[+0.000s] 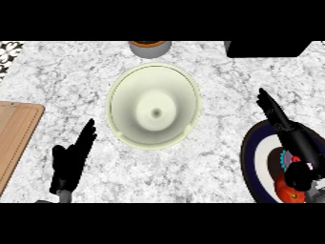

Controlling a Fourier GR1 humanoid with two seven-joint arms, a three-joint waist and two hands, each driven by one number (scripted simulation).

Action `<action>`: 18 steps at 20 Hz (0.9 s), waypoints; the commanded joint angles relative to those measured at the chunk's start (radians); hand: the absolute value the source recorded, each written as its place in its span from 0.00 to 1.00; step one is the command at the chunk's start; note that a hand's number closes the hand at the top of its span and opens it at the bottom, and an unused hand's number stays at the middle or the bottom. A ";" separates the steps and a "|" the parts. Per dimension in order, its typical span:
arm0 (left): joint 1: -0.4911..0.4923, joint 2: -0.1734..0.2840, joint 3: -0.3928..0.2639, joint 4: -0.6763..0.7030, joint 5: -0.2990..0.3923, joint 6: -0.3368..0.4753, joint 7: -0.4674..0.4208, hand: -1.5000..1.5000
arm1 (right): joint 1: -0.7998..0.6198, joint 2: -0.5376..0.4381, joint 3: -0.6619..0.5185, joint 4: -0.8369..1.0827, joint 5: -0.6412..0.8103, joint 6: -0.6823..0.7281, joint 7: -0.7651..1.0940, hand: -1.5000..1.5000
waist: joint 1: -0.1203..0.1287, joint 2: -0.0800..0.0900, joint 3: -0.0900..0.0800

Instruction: Pick the cupcake from the plate and place it in the bowl

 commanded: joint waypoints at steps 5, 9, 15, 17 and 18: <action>-0.123 0.057 0.169 -0.158 0.105 -0.037 -0.081 0.50 | -0.063 -0.045 -0.118 -0.053 0.165 -0.305 0.333 0.00 | -0.025 -0.018 -0.038; -0.101 0.035 0.181 -0.169 0.131 -0.028 -0.088 0.50 | 0.019 -0.271 -0.247 0.093 0.404 -0.449 0.442 0.00 | -0.101 -0.030 -0.051; -0.121 0.083 0.253 -0.220 0.222 -0.100 -0.069 0.50 | 0.019 -0.406 -0.237 -0.120 0.678 -0.487 0.752 0.00 | -0.050 -0.015 -0.039; -0.101 0.089 0.248 -0.197 0.224 -0.132 -0.091 0.50 | -0.019 -0.465 -0.210 -0.135 0.761 -0.385 0.893 0.00 | -0.028 -0.007 -0.041; -0.127 0.105 0.268 -0.225 0.253 -0.134 -0.047 0.50 | -0.007 -0.502 -0.202 -0.174 0.763 -0.312 0.942 0.00 | -0.035 -0.012 -0.041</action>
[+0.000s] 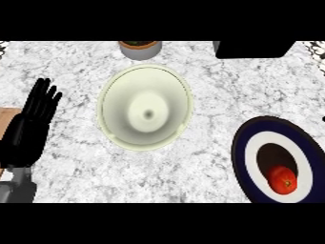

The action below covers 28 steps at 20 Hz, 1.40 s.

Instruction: Pick the cupcake from the plate and place it in the bowl

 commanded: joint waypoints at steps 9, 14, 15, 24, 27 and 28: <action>-0.044 0.013 -0.001 -0.033 0.030 -0.043 0.020 0.50 | -0.016 -0.181 0.173 -0.078 -0.181 0.682 0.572 0.00 | 0.076 0.034 -0.005; -0.020 -0.003 -0.020 -0.033 0.033 -0.064 0.002 0.50 | -0.099 -0.181 0.204 -0.148 -0.363 0.827 0.766 0.00 | 0.111 0.027 -0.002; -0.035 0.006 -0.023 -0.030 0.043 -0.071 0.032 0.50 | -0.126 -0.195 0.193 -0.158 -0.405 0.849 0.794 0.00 | 0.102 0.026 -0.001; -0.067 0.005 -0.004 0.016 0.041 -0.077 0.018 0.50 | -0.245 -0.245 0.242 -0.120 -0.558 0.794 0.882 0.00 | 0.097 0.029 0.000; -0.060 0.006 0.007 0.006 0.044 -0.073 0.015 0.50 | -0.251 -0.267 0.280 -0.130 -0.589 0.772 0.883 0.00 | 0.087 0.023 0.001; -0.063 0.002 0.008 -0.007 0.041 -0.051 0.034 0.50 | -0.244 -0.272 0.299 -0.143 -0.590 0.755 0.883 0.00 | 0.082 0.019 0.002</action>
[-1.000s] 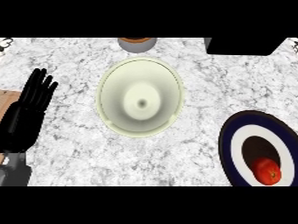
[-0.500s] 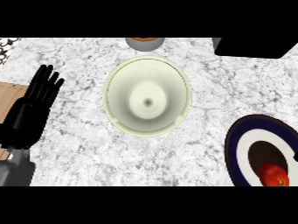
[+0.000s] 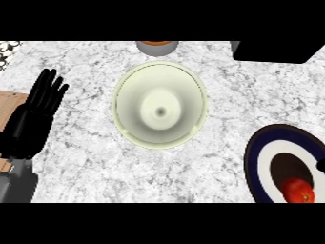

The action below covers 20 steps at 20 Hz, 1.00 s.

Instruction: Pick the cupcake from the plate and place it in the bowl

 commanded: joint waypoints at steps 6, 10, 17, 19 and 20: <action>-0.016 0.007 0.018 -0.006 0.009 0.007 0.027 0.50 | -0.060 -0.049 0.109 -0.070 0.002 -0.054 0.260 0.00 | -0.031 -0.010 0.002; -0.010 0.012 0.031 0.039 0.007 -0.018 -0.005 0.50 | -0.098 -0.075 0.140 -0.105 0.020 -0.069 0.260 0.00 | -0.035 -0.007 0.002; 0.025 0.025 0.059 0.007 0.024 -0.019 0.013 0.50 | -0.094 -0.076 0.213 -0.120 0.052 -0.080 0.260 0.00 | -0.037 -0.009 0.006; 0.020 -0.005 0.039 0.022 0.011 -0.019 -0.020 0.50 | -0.086 -0.056 0.246 -0.121 0.084 -0.120 0.260 0.00 | -0.043 -0.009 0.004; 0.015 0.002 0.044 0.051 0.011 -0.036 -0.030 0.50 | -0.091 -0.034 0.250 -0.068 0.078 -0.104 0.260 0.00 | -0.037 -0.002 0.006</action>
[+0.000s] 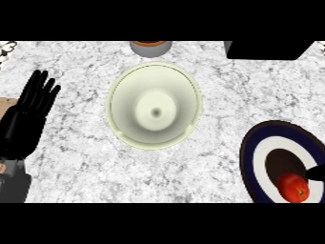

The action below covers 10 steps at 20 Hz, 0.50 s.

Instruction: Pick the cupcake from the plate and place it in the bowl

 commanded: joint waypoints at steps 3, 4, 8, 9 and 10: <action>0.002 -0.014 -0.007 -0.007 -0.015 0.005 -0.013 0.50 | -0.020 0.058 0.057 0.034 0.018 -0.016 0.237 0.00 | 0.001 0.002 0.001; 0.024 0.020 0.009 -0.013 0.016 -0.044 0.003 0.50 | -0.052 0.085 0.062 0.061 0.015 -0.001 0.237 0.00 | 0.024 0.005 0.001; -0.026 -0.019 -0.008 -0.002 -0.011 0.011 0.014 0.50 | -0.052 0.097 0.088 0.074 0.015 -0.004 0.237 0.00 | -0.002 0.003 0.001; 0.010 -0.005 -0.011 -0.038 -0.013 0.011 0.033 0.50 | -0.042 0.105 0.112 0.082 0.043 -0.024 0.237 0.00 | 0.008 0.000 0.002; 0.015 0.002 0.025 0.020 0.017 -0.033 -0.011 0.50 | -0.054 0.103 0.096 0.095 0.013 -0.003 0.237 0.00 | 0.002 0.003 0.001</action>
